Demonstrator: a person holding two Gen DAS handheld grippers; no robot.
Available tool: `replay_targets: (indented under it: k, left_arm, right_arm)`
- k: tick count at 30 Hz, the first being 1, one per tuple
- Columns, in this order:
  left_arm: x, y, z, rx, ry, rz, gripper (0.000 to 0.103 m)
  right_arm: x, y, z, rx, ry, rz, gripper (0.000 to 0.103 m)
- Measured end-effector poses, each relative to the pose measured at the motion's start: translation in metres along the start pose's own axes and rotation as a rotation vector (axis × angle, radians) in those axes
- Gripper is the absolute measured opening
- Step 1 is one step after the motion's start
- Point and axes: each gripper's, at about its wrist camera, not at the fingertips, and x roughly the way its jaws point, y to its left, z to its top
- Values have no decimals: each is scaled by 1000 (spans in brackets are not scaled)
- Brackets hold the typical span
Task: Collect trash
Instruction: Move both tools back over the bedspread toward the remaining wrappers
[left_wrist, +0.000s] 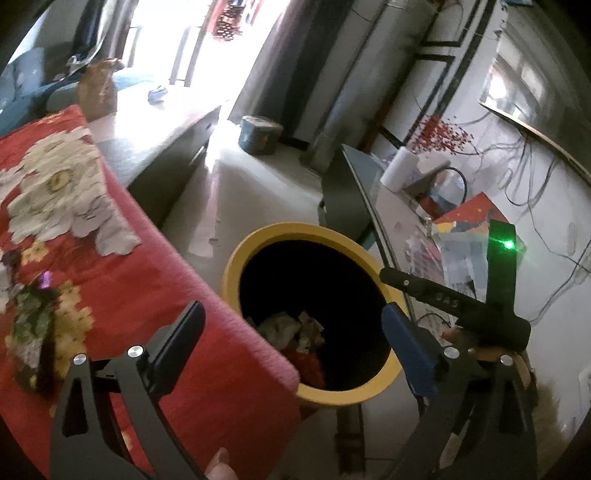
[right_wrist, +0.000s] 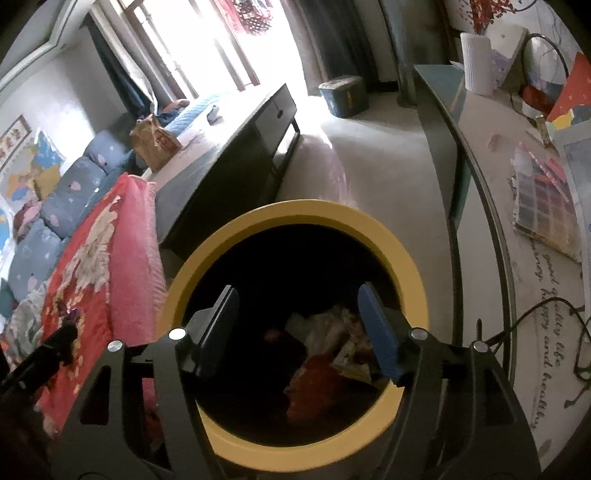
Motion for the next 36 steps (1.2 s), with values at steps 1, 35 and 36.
replay_targets:
  k: [1, 35, 36]
  left_arm:
    - [-2, 1, 0, 0, -5, 7, 94]
    - [-131, 37, -11, -28, -288, 241, 95]
    - [-133, 40, -11, -36, -293, 247, 95]
  right_arm:
    - [-2, 4, 0, -8, -5, 4, 61]
    - [-47, 114, -5, -241, -73, 143, 73]
    - [-47, 117, -6, -247, -72, 147, 73]
